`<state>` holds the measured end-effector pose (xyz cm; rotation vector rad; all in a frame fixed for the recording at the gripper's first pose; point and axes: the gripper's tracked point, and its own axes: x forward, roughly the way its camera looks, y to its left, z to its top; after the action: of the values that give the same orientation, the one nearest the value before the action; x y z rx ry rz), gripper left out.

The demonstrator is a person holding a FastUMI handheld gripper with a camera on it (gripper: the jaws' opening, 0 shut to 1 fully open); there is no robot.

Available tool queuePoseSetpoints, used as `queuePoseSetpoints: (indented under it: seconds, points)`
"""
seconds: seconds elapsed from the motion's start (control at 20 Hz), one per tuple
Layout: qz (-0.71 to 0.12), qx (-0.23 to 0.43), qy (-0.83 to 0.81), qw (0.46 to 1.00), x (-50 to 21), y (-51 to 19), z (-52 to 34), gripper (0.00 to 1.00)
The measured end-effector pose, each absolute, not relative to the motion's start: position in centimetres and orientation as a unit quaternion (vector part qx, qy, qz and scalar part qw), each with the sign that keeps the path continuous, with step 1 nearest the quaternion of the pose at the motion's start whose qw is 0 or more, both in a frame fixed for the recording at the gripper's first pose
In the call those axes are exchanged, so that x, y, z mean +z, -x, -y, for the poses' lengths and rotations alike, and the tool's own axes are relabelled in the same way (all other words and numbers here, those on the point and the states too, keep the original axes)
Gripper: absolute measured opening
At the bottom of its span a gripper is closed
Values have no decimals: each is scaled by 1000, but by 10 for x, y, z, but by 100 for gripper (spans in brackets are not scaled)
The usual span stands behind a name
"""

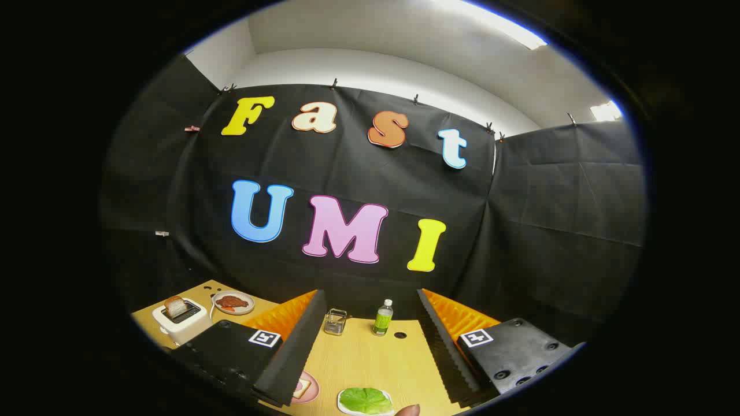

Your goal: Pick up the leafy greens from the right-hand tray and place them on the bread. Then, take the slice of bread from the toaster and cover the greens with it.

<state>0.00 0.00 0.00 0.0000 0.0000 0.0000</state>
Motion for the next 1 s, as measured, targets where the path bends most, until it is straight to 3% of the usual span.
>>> queuePoseSetpoints:
  seconds: [1.0]
  points:
    - [-29, 8, 2, 1000, -16, 4, -3, 96]
